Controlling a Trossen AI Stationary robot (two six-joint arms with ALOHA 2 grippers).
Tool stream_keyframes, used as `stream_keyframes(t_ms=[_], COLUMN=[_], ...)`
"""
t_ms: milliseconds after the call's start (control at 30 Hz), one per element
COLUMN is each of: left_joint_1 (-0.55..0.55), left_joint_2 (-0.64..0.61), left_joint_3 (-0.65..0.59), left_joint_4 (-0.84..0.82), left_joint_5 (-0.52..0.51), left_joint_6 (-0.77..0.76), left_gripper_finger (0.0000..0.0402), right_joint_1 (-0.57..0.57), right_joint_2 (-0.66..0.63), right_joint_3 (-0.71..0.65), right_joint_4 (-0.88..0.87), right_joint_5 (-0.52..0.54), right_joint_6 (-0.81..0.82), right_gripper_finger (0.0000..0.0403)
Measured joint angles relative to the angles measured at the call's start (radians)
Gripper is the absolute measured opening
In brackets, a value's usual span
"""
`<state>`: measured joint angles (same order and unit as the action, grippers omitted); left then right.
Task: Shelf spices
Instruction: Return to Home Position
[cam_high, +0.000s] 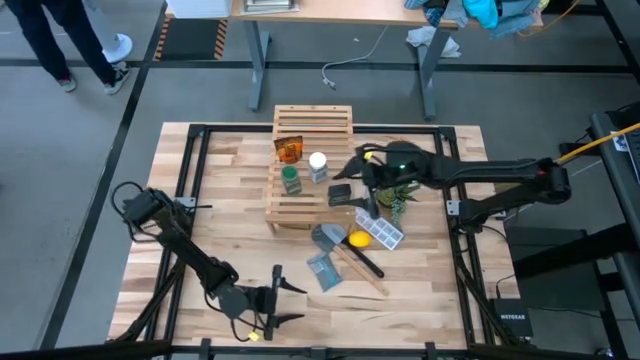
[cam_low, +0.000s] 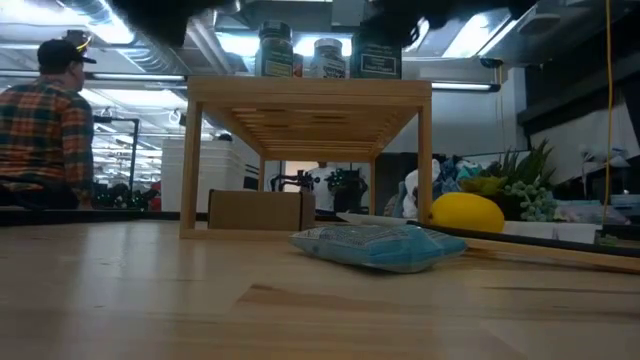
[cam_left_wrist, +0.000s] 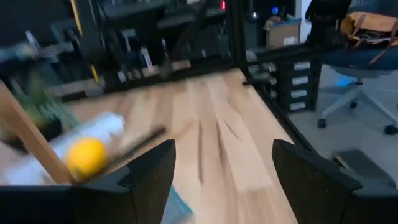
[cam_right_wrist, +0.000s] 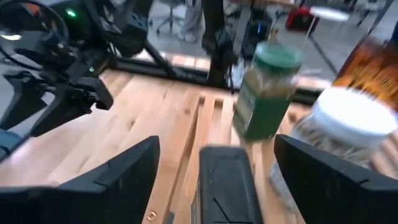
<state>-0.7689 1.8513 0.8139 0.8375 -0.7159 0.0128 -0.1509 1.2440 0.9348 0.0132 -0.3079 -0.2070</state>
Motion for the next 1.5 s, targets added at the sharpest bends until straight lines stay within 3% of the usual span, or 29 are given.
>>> stream_keyframes(t_ms=[133, 300, 433, 600, 833, 1100, 1200, 1333, 1500], left_joint_1=[-0.006, -0.019, -0.031, -0.058, -0.102, -0.122, -0.122, -0.120, -0.087], left_joint_2=[-0.130, -0.373, -0.590, -0.850, -1.128, -1.334, -1.357, -1.345, -1.320], left_joint_3=[0.000, 0.000, 0.000, -0.010, -0.113, -0.346, -0.444, -0.575, -0.706], left_joint_4=[-0.104, -0.381, -0.676, -1.049, -1.272, -1.179, -1.029, -0.740, -0.408], left_joint_5=[-0.056, -0.198, -0.221, -0.221, -0.220, -0.171, -0.060, 0.127, 0.199], left_joint_6=[0.171, 0.201, 0.139, -0.063, -0.218, -0.339, -0.334, -0.216, -0.069], left_gripper_finger=[0.0260, 0.0260, 0.0260, 0.0260, 0.0260, 0.0260, 0.0260, 0.0260, 0.0260], right_joint_1=[0.000, 0.000, 0.002, 0.056, 0.184, 0.321, 0.368, 0.419, 0.459], right_joint_2=[-0.097, -0.233, -0.339, -0.452, -0.643, -0.912, -0.986, -1.036, -1.030], right_joint_3=[0.000, 0.002, 0.002, -0.059, -0.230, -0.480, -0.580, -0.704, -0.828], right_joint_4=[-0.034, -0.131, -0.271, -0.331, -0.322, -0.125, -0.007, 0.131, 0.290], right_joint_5=[-0.018, -0.019, -0.037, -0.138, -0.103, -0.069, -0.068, -0.054, 0.067], right_joint_6=[0.039, 0.096, 0.127, 0.132, 0.178, 0.257, 0.259, 0.264, 0.264], right_gripper_finger=[0.0323, 0.0324, 0.0324, 0.0324, 0.0324, 0.0324, 0.0324, 0.0324, 0.0324])
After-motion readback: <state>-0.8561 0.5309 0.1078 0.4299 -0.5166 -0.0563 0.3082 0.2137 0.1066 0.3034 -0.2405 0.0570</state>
